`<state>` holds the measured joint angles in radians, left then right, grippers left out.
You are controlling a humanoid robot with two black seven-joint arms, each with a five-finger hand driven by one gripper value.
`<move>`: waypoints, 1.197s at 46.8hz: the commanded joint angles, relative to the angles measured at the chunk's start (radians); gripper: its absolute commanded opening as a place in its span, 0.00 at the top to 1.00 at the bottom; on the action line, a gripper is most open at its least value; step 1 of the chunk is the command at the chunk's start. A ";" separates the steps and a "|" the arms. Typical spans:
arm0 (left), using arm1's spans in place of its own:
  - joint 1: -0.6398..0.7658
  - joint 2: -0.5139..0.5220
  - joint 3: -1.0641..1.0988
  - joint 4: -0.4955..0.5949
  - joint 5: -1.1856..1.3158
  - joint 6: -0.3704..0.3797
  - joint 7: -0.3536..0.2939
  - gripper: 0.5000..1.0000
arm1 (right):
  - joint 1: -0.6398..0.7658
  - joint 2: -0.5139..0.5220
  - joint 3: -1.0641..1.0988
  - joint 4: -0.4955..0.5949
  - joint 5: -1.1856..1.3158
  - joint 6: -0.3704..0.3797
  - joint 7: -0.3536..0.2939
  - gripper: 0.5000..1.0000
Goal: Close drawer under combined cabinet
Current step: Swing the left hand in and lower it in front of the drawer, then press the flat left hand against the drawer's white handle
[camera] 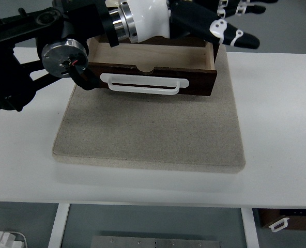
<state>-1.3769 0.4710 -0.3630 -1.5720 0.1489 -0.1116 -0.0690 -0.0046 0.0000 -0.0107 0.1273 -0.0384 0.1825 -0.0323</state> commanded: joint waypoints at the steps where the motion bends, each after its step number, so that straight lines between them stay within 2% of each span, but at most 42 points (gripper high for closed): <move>1: 0.005 0.003 0.074 -0.034 0.053 0.003 0.001 0.00 | 0.000 0.000 0.000 0.000 0.000 0.000 0.000 0.10; 15: 0.027 0.005 0.251 -0.059 0.214 0.003 0.015 0.00 | 0.000 0.000 0.000 0.000 0.000 0.000 0.000 0.10; 30: 0.025 0.006 0.404 -0.046 0.365 -0.006 0.083 0.00 | 0.000 0.000 0.000 0.000 0.000 0.000 0.000 0.10; 36: 0.019 0.011 0.443 -0.026 0.405 -0.019 0.097 0.00 | 0.000 0.000 0.000 0.000 0.000 0.000 0.000 0.10; 43: 0.018 0.014 0.452 -0.003 0.425 -0.045 0.152 0.00 | 0.000 0.000 0.000 0.000 0.000 0.000 0.000 0.10; 49: 0.010 0.014 0.452 0.047 0.425 -0.092 0.172 0.00 | 0.000 0.000 0.000 0.000 0.000 0.000 0.000 0.10; 56: -0.001 0.011 0.452 0.104 0.425 -0.103 0.213 0.00 | 0.000 0.000 0.000 0.000 0.000 0.000 0.000 0.10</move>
<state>-1.3747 0.4840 0.0898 -1.4885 0.5737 -0.2113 0.1244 -0.0046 0.0000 -0.0108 0.1273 -0.0384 0.1827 -0.0323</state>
